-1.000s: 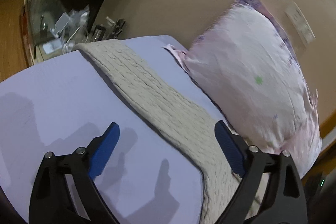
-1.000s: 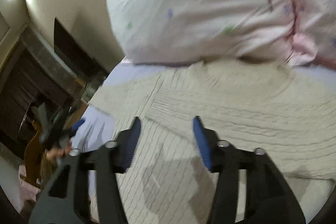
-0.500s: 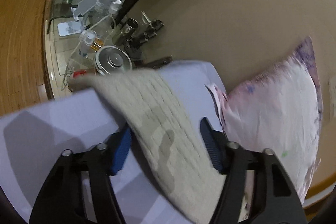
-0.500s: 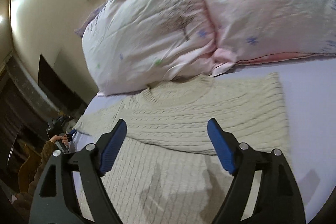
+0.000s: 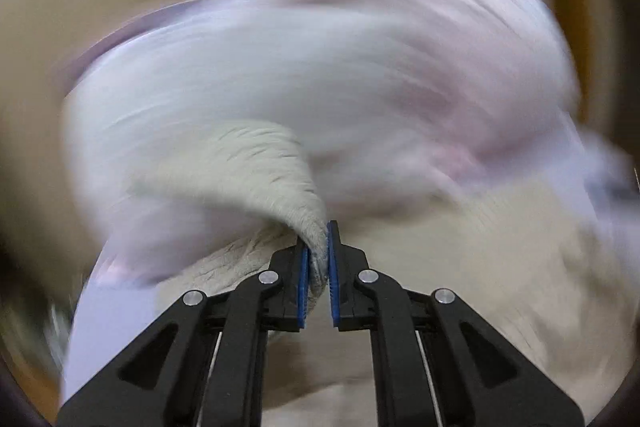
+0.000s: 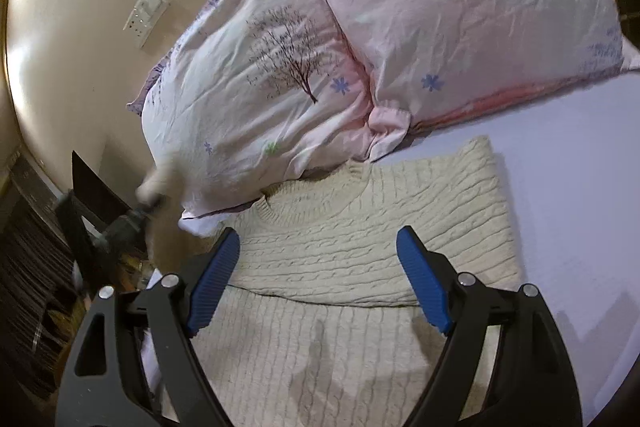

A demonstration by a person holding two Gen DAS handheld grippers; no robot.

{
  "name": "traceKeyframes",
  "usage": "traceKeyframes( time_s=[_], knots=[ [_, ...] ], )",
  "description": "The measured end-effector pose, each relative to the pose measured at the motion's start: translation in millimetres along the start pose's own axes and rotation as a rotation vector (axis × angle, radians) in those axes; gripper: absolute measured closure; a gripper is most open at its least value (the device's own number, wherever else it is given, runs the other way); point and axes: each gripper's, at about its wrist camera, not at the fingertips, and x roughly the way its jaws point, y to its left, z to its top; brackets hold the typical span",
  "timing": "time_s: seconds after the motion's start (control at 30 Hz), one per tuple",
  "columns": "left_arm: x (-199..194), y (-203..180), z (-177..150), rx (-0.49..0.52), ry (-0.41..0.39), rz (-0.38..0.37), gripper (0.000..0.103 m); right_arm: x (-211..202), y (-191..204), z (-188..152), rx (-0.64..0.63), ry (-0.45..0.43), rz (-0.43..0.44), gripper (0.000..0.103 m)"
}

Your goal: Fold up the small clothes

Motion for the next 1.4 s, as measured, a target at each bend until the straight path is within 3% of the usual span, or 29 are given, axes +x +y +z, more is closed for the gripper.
traceKeyframes(
  time_s=[0.07, 0.13, 0.2, 0.23, 0.27, 0.4, 0.5, 0.57, 0.63, 0.83, 0.93, 1.07, 1.27, 1.37, 1.4],
  knots=[
    [14.5, -79.9, -14.6, 0.230, 0.042, -0.049, 0.093, 5.4, -8.7, 1.2, 0.038, 0.029, 0.000, 0.022],
    [14.4, -112.5, -28.8, 0.322, 0.058, -0.070, 0.091, 5.1, -19.3, 2.0, 0.071, 0.050, -0.009, 0.023],
    [4.7, -100.2, -39.3, 0.269, 0.068, -0.076, 0.073, 4.2, -28.6, 2.5, 0.082, 0.064, -0.032, 0.032],
    [1.0, -89.0, -41.0, 0.234, 0.071, -0.074, 0.055, 5.6, -34.3, 3.1, 0.093, 0.073, -0.052, 0.035],
    [-5.7, -71.2, -44.3, 0.166, 0.076, -0.067, 0.047, 8.1, -39.2, 3.3, 0.107, 0.083, -0.067, 0.041],
    [-23.0, -12.9, -69.7, -0.039, 0.159, -0.054, 0.047, 23.5, -58.2, -1.8, 0.190, 0.152, -0.111, 0.056],
    [-35.6, 16.4, -97.3, -0.139, 0.217, -0.061, 0.045, 31.1, -61.1, -6.2, 0.197, 0.160, -0.121, 0.057],
    [-36.4, 28.8, -111.5, -0.179, 0.240, -0.054, 0.042, 37.2, -62.8, -4.6, 0.200, 0.153, -0.142, 0.065],
    [-35.0, 33.9, -121.2, -0.195, 0.254, -0.030, 0.041, 45.4, -63.6, -1.4, 0.207, 0.152, -0.151, 0.072],
    [-37.0, 33.3, -122.5, -0.231, 0.250, -0.065, 0.040, 97.8, -48.5, 24.3, 0.153, 0.187, -0.257, 0.070],
    [-41.6, 31.9, -121.4, -0.226, 0.236, -0.072, 0.036, 103.3, -46.1, 27.0, 0.154, 0.176, -0.267, 0.070],
    [-48.3, 35.1, -125.8, -0.239, 0.233, -0.076, 0.036, 90.3, -52.0, 20.6, 0.160, 0.135, -0.205, 0.090],
    [-59.3, 48.4, -132.7, -0.307, 0.229, -0.086, 0.036, 44.7, -46.3, 12.7, 0.184, 0.040, -0.165, 0.093],
    [-68.4, 54.5, -137.9, -0.339, 0.222, -0.089, 0.036, 25.2, -29.6, 4.5, 0.118, 0.008, -0.309, 0.091],
    [-72.0, 56.8, -140.2, -0.350, 0.221, -0.093, 0.036, 27.3, -24.3, 1.0, 0.061, 0.037, -0.396, 0.084]
  ],
)
